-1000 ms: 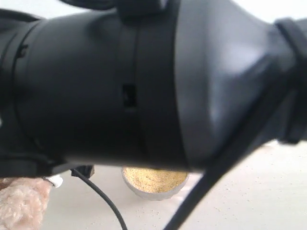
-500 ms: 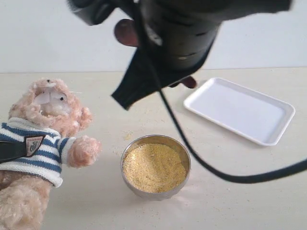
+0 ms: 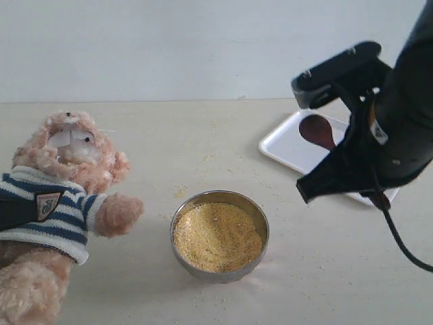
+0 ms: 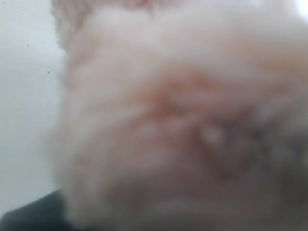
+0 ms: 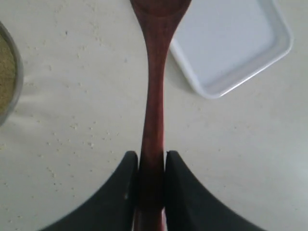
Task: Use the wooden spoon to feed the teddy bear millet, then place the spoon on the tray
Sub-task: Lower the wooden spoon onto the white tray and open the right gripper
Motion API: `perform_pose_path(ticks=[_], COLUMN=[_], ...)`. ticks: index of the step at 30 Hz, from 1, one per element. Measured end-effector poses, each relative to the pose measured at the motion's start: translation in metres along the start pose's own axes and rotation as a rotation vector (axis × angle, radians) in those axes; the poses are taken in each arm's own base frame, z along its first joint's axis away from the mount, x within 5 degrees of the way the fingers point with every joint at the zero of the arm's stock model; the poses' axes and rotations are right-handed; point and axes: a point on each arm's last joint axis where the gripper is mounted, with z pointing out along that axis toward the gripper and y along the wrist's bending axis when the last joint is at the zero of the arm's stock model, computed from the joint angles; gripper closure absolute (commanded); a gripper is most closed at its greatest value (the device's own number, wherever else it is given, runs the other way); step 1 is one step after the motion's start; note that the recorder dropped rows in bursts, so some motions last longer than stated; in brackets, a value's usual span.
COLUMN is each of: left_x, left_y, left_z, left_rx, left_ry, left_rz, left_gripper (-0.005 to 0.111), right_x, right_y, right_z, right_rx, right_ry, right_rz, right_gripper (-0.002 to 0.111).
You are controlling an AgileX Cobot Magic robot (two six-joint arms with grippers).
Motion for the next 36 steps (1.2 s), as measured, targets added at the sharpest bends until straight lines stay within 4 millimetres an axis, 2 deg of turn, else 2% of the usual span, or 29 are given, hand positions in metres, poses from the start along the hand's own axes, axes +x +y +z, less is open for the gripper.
perform_pose_path(ticks=[3,6,10,13,18,23,27,30,36], left_x=[0.0,0.0,0.0,0.0,0.0,0.0,0.0,0.0,0.0], left_y=[0.0,0.0,0.0,0.0,0.0,0.0,0.0,0.0,0.0], left_z=[0.0,0.0,0.0,0.0,0.0,0.0,0.0,0.0,0.0], left_rx=[0.0,0.0,0.0,0.0,0.0,0.0,0.0,0.0,0.0], left_ry=[0.0,0.0,0.0,0.0,0.0,0.0,0.0,0.0,0.0], left_rz=[0.0,0.0,0.0,0.0,0.0,0.0,0.0,0.0,0.0], left_gripper=[0.102,0.102,0.102,0.102,0.102,0.102,0.102,0.102,0.102], right_x=[0.017,0.025,0.018,0.005,-0.028,-0.065,-0.086,-0.104,-0.115], right_y=[-0.005,-0.009,-0.02,-0.036,-0.062,-0.074,-0.079,-0.081,-0.086], right_z=[0.022,0.035,0.04,0.046,0.063,0.084,0.115,0.153,0.199], right_rx=[-0.024,-0.04,-0.054,-0.027,0.032,0.027,0.002,-0.061,-0.113], right_ry=[0.039,0.042,-0.008,-0.011,0.034,0.036,0.069,0.107,0.143], right_rz=[0.046,0.07,0.105,0.126,0.092,0.076,0.088,0.128,0.21], right_gripper=[0.099,0.099,0.099,0.099,0.099,0.099,0.099,0.099,0.099])
